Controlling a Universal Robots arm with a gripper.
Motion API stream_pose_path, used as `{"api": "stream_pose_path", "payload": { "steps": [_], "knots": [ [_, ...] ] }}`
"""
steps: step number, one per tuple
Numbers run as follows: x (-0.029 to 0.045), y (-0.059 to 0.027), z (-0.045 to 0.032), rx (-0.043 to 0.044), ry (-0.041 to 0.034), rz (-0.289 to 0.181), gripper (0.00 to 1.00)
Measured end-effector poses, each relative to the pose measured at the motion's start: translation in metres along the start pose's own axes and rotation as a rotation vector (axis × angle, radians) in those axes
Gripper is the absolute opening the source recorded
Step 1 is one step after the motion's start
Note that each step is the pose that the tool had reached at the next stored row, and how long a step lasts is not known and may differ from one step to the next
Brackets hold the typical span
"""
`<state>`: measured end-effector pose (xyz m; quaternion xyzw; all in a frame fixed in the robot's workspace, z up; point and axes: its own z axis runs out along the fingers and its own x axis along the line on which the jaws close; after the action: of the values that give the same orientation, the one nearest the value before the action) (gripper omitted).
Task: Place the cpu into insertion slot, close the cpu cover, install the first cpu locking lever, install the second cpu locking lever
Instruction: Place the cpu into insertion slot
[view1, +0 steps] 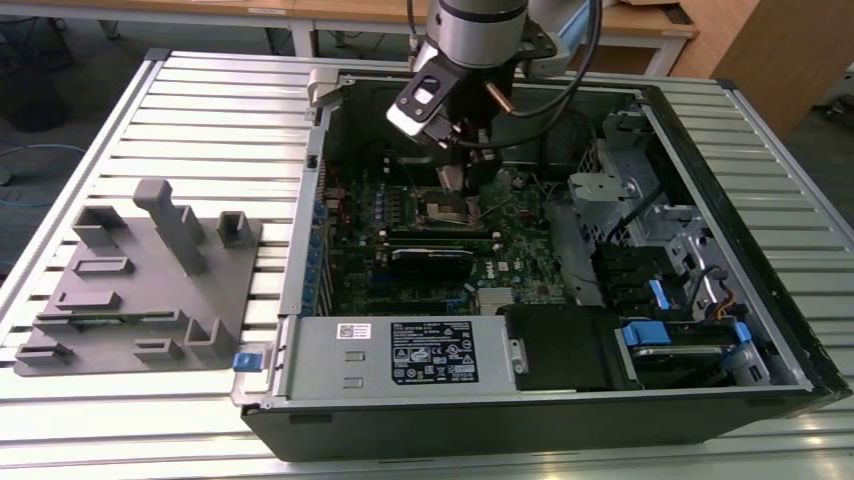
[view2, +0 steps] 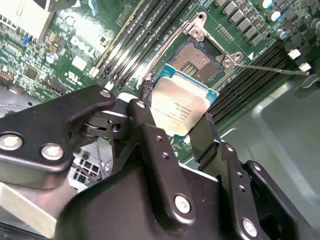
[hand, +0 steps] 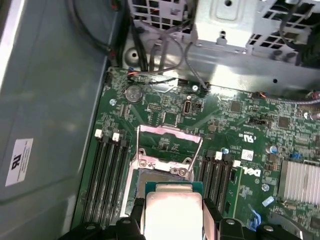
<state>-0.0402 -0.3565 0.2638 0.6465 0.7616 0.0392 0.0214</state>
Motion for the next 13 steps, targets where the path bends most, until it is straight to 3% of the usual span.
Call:
{"api": "stream_pose_path", "payload": {
  "steps": [9, 13],
  "knots": [
    [0.0000, -0.0002, 0.0021, -0.0023, -0.0111, 0.126, 0.54],
    [0.0000, -0.0002, 0.0022, -0.0025, -0.0120, 0.136, 0.54]
  ]
}}
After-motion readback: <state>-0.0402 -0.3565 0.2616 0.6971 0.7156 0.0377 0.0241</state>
